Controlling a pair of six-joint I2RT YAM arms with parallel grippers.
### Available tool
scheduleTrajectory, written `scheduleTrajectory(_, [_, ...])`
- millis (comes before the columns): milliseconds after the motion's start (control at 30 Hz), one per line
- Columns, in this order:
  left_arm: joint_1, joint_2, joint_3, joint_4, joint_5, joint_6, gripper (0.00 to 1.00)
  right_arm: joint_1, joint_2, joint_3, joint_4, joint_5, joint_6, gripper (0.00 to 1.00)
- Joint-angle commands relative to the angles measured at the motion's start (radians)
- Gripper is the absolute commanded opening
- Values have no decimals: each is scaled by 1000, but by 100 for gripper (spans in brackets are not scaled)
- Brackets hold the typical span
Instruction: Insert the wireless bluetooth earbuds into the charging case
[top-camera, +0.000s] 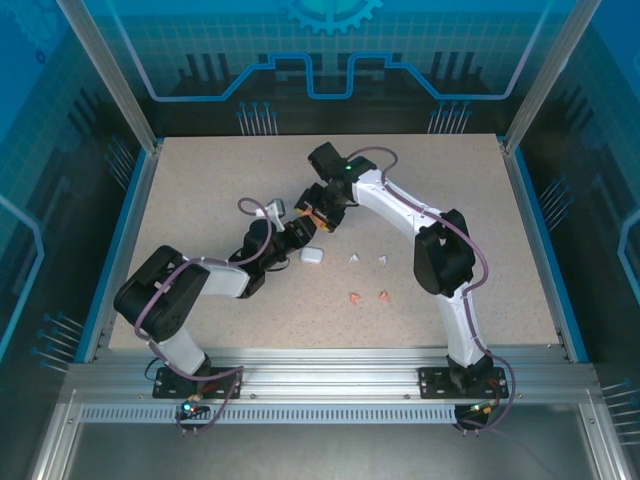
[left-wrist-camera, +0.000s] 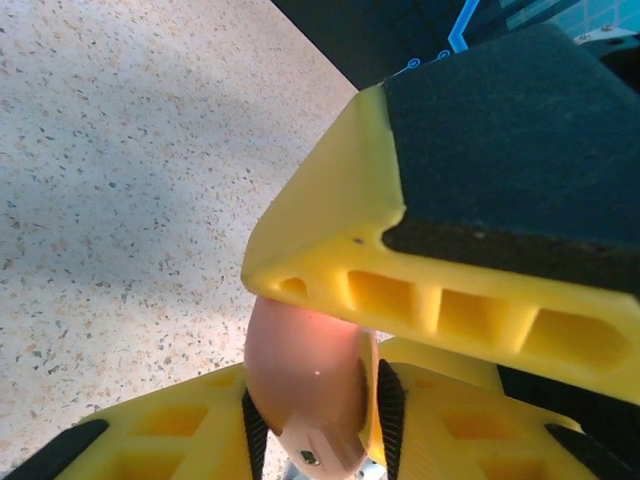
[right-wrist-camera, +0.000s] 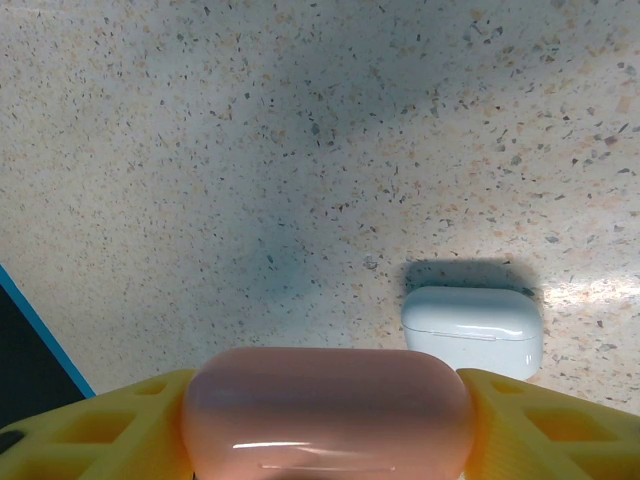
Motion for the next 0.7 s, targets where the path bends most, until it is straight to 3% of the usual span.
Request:
scheduleTrajectory(0, [-6,8,12,39,6,-2,29,14,-7,-8,9,-19,12,64])
scheduleTrajectory(233, [-7,4,16,32,8,-5,12,9,-12,-1,13,-24,10,66])
scheduleTrajectory(367, [-8,-1,19,19,15,-6,6,-6,-14,41,5,-26,-18,81])
scheduleTrajectory(500, [-6,-26,25,-27,42,3,1,-54,-46,83,-22,-1,-61,87])
scheduleTrajectory(667, [7,-80,73,-179,142,67,0,-122,-166,-15,0,34,-146,89])
